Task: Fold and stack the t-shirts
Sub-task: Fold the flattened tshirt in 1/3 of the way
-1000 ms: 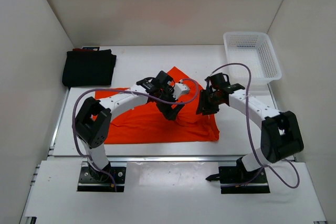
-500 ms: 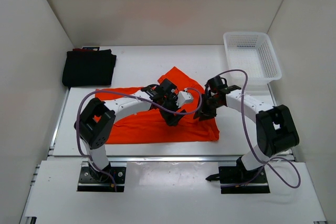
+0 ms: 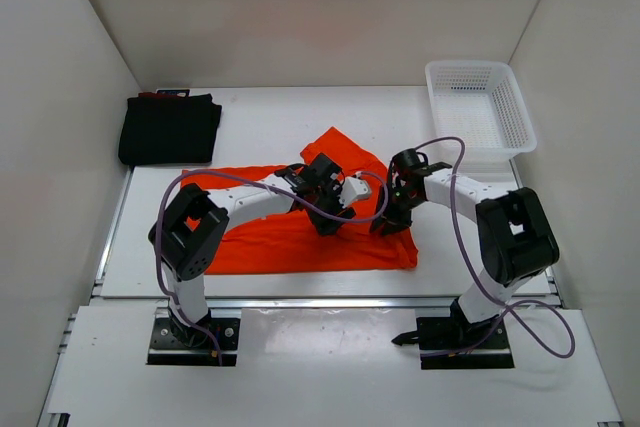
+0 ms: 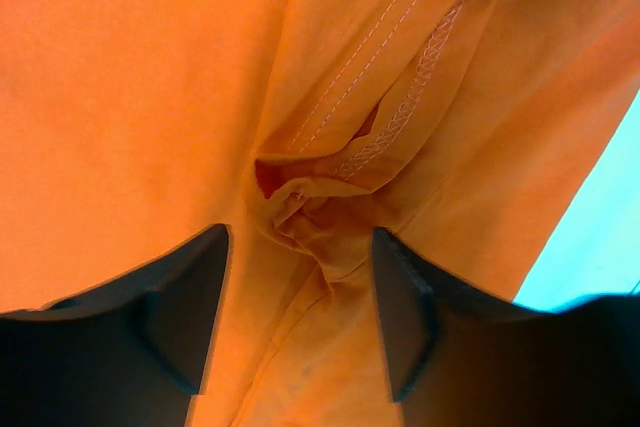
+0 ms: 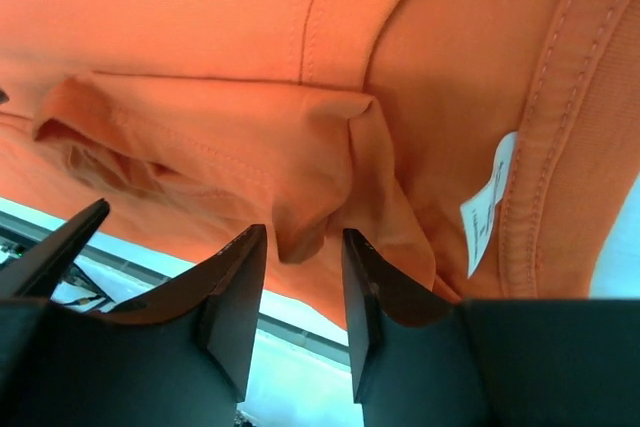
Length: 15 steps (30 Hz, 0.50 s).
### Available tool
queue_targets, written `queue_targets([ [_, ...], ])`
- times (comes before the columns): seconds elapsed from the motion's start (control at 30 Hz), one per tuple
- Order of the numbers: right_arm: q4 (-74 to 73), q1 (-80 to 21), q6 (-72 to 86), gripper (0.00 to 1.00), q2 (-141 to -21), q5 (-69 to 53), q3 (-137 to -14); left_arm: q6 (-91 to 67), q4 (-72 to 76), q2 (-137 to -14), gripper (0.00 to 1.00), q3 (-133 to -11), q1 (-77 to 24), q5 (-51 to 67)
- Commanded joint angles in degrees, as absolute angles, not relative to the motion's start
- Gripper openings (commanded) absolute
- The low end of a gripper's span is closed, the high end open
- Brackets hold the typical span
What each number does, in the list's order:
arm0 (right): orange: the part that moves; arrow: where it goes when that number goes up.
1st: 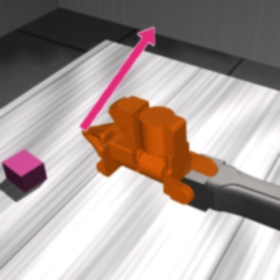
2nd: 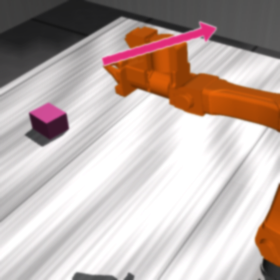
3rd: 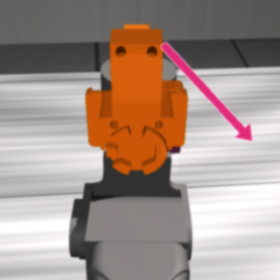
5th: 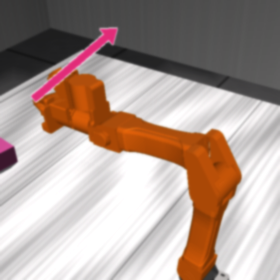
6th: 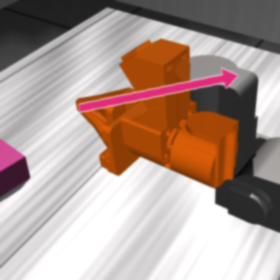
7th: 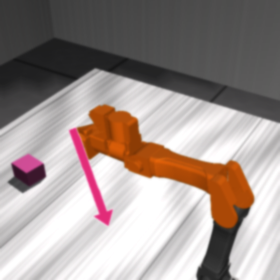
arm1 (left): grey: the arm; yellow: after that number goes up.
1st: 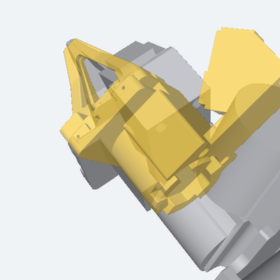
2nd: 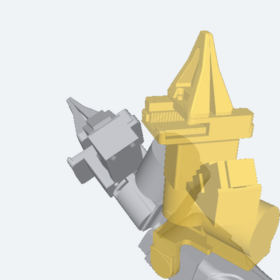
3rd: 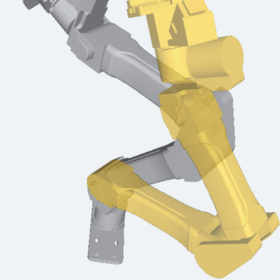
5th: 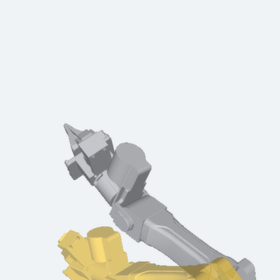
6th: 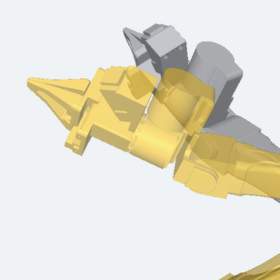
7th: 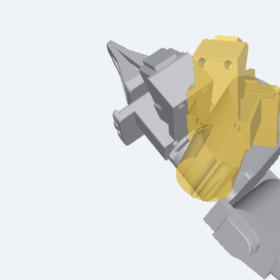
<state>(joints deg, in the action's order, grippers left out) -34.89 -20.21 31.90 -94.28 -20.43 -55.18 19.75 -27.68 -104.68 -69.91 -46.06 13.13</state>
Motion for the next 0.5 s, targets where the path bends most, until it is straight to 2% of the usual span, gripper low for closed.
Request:
queue_targets([
  [0.0, -32.2, -19.6, 33.3, 0.31, -94.8, -20.4, -56.8, 20.0, -25.9, -104.5, 0.65, -69.4, -46.2, 15.2],
  [0.07, -31.8, -19.6, 33.6, 0.25, -95.3, -20.9, -56.5, 19.3, -25.8, -104.5, 0.58, -69.2, -46.4, 14.9],
  [0.13, -31.0, -19.0, 33.8, 0.11, -95.3, -21.0, -56.5, 19.2, -25.7, -104.5, 0.52, -69.3, -46.6, 15.4],
  [0.27, -30.8, -18.5, 33.8, 0.00, -95.3, -21.3, -56.8, 19.3, -25.3, -104.9, 0.40, -69.1, -46.7, 15.0],
  [0.33, -30.3, -18.1, 33.8, 0.00, -95.5, -21.7, -57.0, 18.5, -24.6, -105.0, 0.29, -68.8, -46.5, 14.7],
  [0.47, -29.9, -17.2, 34.2, 0.00, -96.1, -23.6, -57.0, 17.6, -23.9, -104.6, 0.22, -68.8, -46.3, 13.9],
])
